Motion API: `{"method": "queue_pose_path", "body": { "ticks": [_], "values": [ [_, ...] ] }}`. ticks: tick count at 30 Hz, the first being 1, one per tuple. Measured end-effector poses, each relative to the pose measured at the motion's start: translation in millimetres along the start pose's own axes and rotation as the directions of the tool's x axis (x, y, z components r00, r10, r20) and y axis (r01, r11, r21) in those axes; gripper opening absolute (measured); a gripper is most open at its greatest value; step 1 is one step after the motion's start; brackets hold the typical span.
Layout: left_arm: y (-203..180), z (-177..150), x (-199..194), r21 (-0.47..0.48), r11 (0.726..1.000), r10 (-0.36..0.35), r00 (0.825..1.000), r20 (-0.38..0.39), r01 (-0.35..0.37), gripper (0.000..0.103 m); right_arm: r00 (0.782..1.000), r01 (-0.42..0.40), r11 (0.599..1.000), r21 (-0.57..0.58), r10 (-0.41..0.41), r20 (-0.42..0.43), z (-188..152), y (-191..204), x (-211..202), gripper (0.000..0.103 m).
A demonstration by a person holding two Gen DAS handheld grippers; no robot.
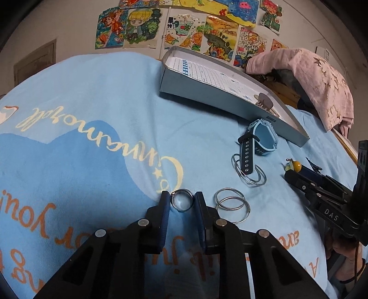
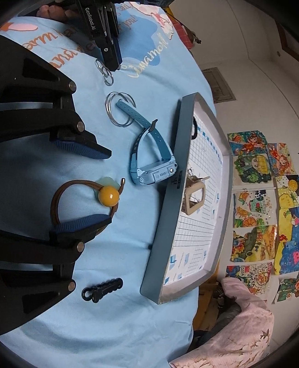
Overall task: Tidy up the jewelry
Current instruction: 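Grasp a silver ring with the left tool while the right tool grasps the brown cord bracelet, then carry the ring and cord bracelet over the grey tray and open both tools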
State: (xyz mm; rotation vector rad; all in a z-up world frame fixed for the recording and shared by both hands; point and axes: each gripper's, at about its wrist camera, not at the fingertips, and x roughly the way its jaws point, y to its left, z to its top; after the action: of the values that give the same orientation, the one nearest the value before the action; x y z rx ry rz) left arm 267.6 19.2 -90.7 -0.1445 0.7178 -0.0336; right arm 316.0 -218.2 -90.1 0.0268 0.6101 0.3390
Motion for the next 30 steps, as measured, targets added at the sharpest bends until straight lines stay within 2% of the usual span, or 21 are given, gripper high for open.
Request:
{"method": "queue_pose_path", "body": {
  "ticks": [2, 5, 6, 9, 11, 18, 24, 27, 30],
  "values": [
    [-1, 1, -1, 0.001, 1.000, 0.003, 1.000, -0.001, -0.003, 0.020, 1.000, 0.001, 1.000, -0.006, -0.002, -0.019, 0, 1, 3, 0.044],
    [-4, 5, -5, 0.011, 1.000, 0.005, 1.000, 0.003, -0.005, 0.020, 0.999, -0.015, 1.000, -0.005, 0.015, -0.032, 1, 1, 6, 0.023],
    [-5, 6, -7, 0.015, 1.000, 0.007, 1.000, 0.005, -0.007, 0.020, 0.999, -0.022, 1.000, -0.001, 0.021, -0.031, 0, 0, 6, 0.022],
    [-7, 9, -12, 0.020, 1.000, 0.004, 1.000, 0.016, -0.005, 0.020, 0.999, -0.042, 0.999, 0.012, 0.043, -0.025, 0, -2, 5, 0.021],
    [-8, 11, -17, 0.019, 0.999, -0.031, 0.999, 0.030, 0.030, 0.020, 0.998, -0.058, 0.998, 0.019, 0.058, -0.007, 1, -3, 2, 0.021],
    [-17, 22, -29, 0.027, 0.998, -0.060, 0.995, 0.075, 0.058, 0.020, 0.993, -0.099, 0.995, 0.019, 0.098, 0.067, 4, -3, -11, 0.021],
    [-29, 60, -22, -0.030, 0.997, -0.060, 0.989, 0.135, 0.065, 0.020, 0.985, -0.128, 0.990, 0.057, 0.120, 0.127, 22, -18, -15, 0.021],
    [-37, 83, -14, -0.064, 0.995, -0.058, 0.981, 0.183, 0.071, 0.020, 0.978, -0.107, 0.993, 0.055, 0.096, 0.184, 43, -27, -15, 0.021],
    [-50, 104, 0, -0.054, 0.997, -0.049, 0.978, 0.203, 0.062, 0.020, 0.967, -0.077, 0.996, 0.051, 0.062, 0.247, 64, -37, -11, 0.021]
  ]
}}
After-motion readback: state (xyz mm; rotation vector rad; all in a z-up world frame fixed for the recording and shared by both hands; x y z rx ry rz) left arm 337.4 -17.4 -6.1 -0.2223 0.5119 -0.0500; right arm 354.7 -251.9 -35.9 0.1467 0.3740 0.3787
